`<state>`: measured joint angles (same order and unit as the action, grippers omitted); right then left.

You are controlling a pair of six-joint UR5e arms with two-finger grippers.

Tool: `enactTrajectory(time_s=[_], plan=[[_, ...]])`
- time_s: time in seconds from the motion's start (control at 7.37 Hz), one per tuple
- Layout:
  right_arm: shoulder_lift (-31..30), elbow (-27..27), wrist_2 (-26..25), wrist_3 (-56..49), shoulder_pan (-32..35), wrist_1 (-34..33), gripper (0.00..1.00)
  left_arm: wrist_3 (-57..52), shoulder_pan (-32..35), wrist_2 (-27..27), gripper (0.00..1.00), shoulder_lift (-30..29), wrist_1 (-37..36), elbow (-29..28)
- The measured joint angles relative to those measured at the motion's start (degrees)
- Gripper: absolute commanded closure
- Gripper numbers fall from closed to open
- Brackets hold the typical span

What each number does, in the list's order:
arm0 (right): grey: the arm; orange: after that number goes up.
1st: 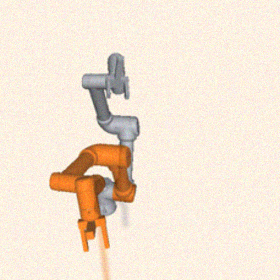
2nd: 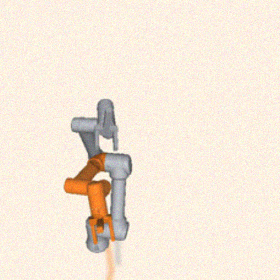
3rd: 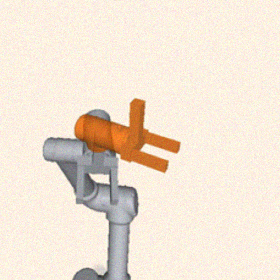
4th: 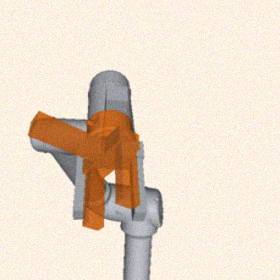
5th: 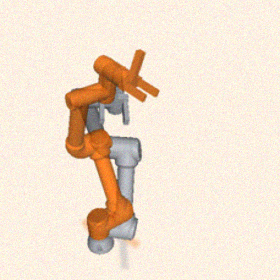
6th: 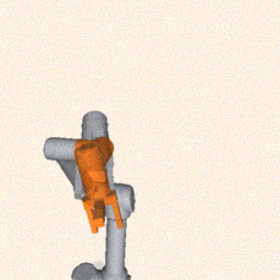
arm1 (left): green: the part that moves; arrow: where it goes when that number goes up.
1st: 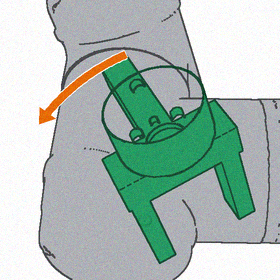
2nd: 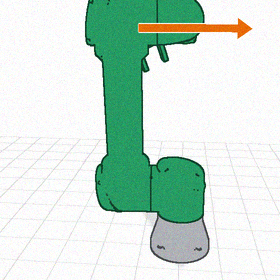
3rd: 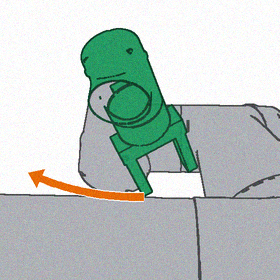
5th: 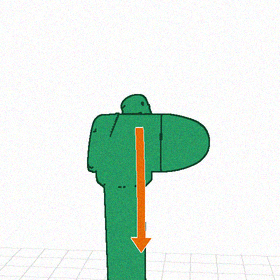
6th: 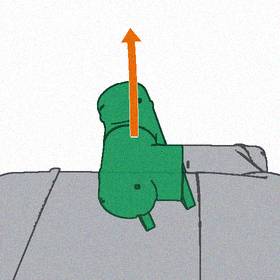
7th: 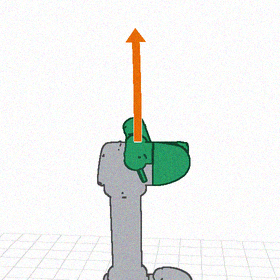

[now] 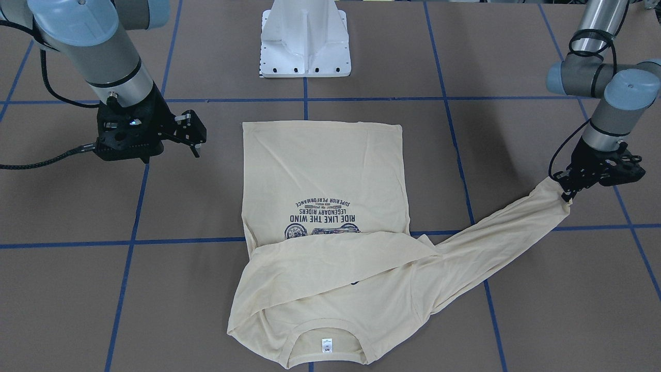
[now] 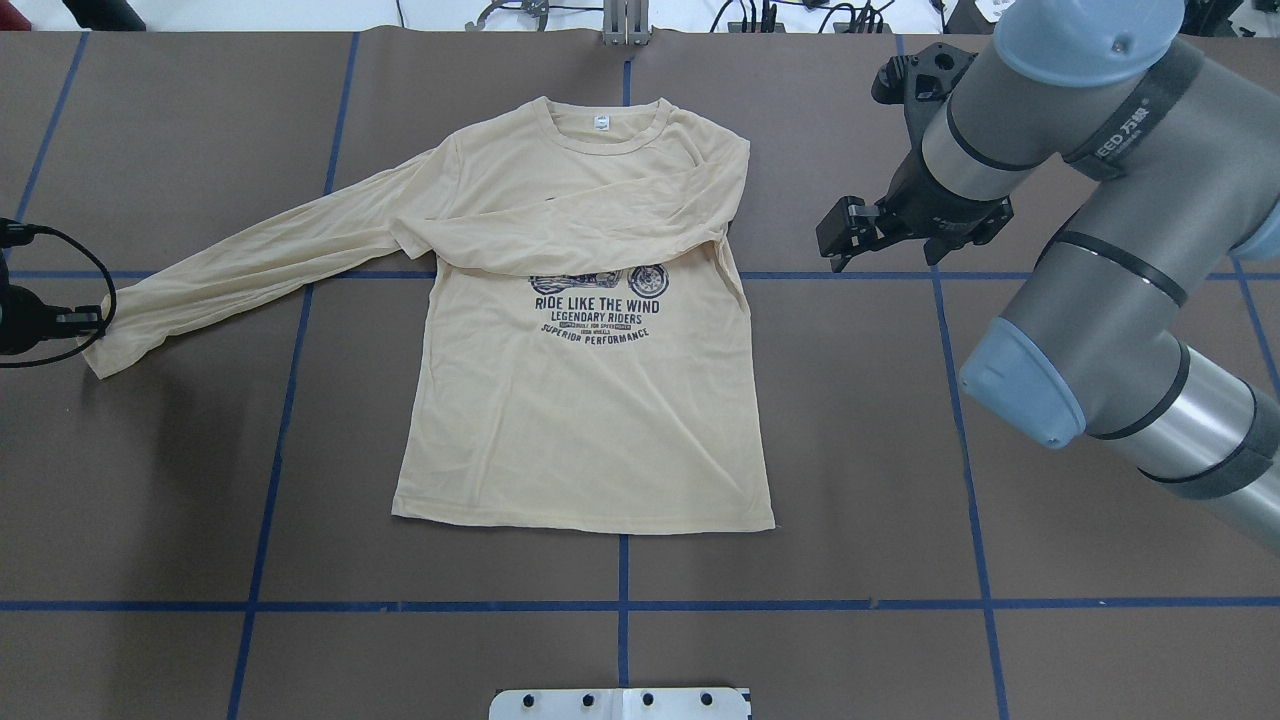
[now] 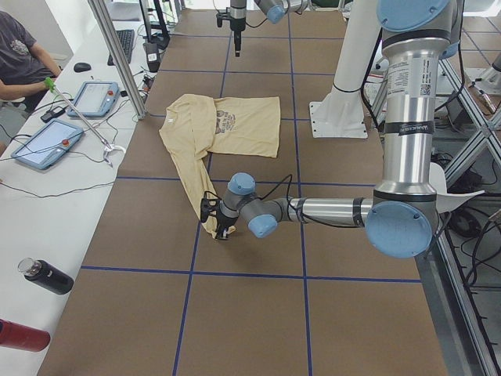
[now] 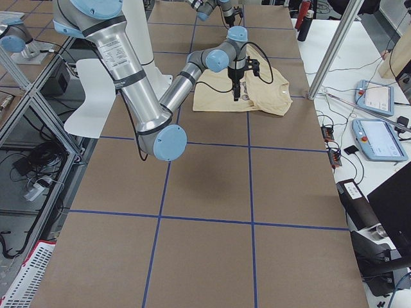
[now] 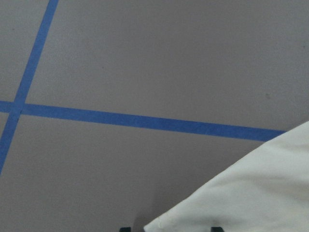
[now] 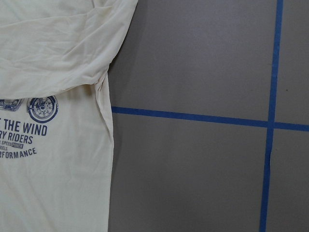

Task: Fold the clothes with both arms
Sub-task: 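Carry the sleeve with the left gripper across the shirt toward the collar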

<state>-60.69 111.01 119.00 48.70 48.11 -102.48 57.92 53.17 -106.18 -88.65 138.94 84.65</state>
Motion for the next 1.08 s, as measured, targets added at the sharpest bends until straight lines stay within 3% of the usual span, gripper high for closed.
enactTrajectory(time_s=[0.27, 0.68, 0.81, 1.08], plan=[[-0.6, 0.2, 0.1, -0.2, 0.1, 0.0, 0.0, 0.1, 0.1, -2.0, 1.0, 0.1, -0.7, 2.5], [-4.5, 2.7, 0.3, -0.9, 0.2, -0.1, 0.0, 0.2, 0.9, -12.0, 1.0, -1.3, -5.1, 10.8], [-5.9, 3.6, 0.3, -1.0, 0.2, -0.2, 0.0, 0.2, 2.6, -15.7, 1.0, -3.8, -9.6, 13.3], [-9.5, 5.3, 0.3, -1.9, 0.3, -0.4, 0.0, 0.5, 7.4, -23.2, 1.0, -14.6, -23.1, 15.5]])
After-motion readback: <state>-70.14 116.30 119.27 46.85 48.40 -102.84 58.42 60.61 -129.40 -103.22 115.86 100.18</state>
